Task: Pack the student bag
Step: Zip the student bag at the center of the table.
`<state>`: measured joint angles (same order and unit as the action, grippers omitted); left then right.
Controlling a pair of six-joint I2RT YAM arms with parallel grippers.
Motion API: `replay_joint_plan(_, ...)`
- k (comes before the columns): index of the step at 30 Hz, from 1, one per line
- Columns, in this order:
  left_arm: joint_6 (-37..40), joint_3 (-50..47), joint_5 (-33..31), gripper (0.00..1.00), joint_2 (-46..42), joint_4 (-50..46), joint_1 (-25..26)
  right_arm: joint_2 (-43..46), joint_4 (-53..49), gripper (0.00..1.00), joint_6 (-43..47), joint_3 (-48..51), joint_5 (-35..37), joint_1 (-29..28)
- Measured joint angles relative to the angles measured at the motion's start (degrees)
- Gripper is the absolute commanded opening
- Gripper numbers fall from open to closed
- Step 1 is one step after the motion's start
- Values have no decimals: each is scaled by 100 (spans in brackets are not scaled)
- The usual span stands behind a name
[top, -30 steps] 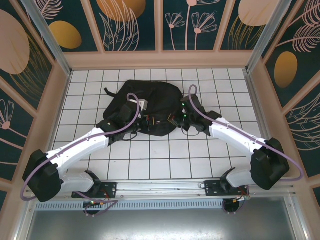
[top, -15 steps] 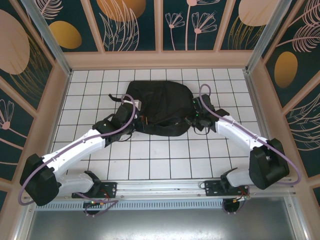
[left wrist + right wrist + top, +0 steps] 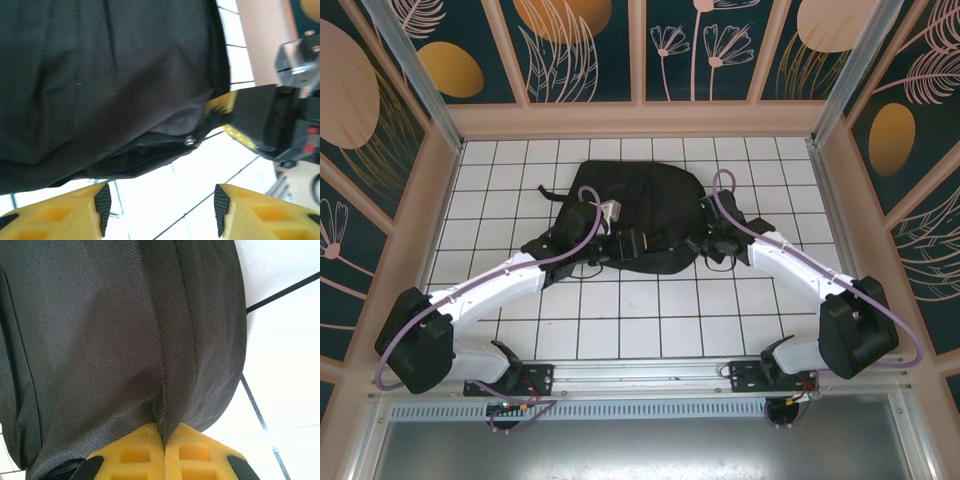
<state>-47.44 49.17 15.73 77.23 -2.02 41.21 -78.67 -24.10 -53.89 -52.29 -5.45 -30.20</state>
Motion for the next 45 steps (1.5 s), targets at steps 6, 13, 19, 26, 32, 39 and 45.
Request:
replay_joint_plan(6, -299, 61, 201, 75, 284, 474, 4, -24, 7, 3, 0, 0, -20, -35)
replay_joint_plan(13, -17, 761, -22, 80, 553, -46, 7, -28, 4, 1, 0, -7, -2, -227)
replay_joint_plan(19, 142, 1504, -216, 75, 1182, -358, 131, -68, 11, 0, -2, -9, 7, -302)
replay_joint_plan(26, 264, 1727, -433, 62, 1674, -719, 385, -68, 11, 0, -2, -11, 7, -302)
replay_joint_plan(32, 286, 1727, -470, 39, 1770, -787, 468, -68, 11, 0, -4, -11, 7, -304)
replay_joint_plan(39, 356, 1725, -592, 0, 1891, -780, 466, -68, -50, 0, 0, -63, 179, -457)
replay_joint_plan(45, 433, 1722, -640, 0, 1943, -743, 468, -4, -348, 37, -90, -221, 411, -581)
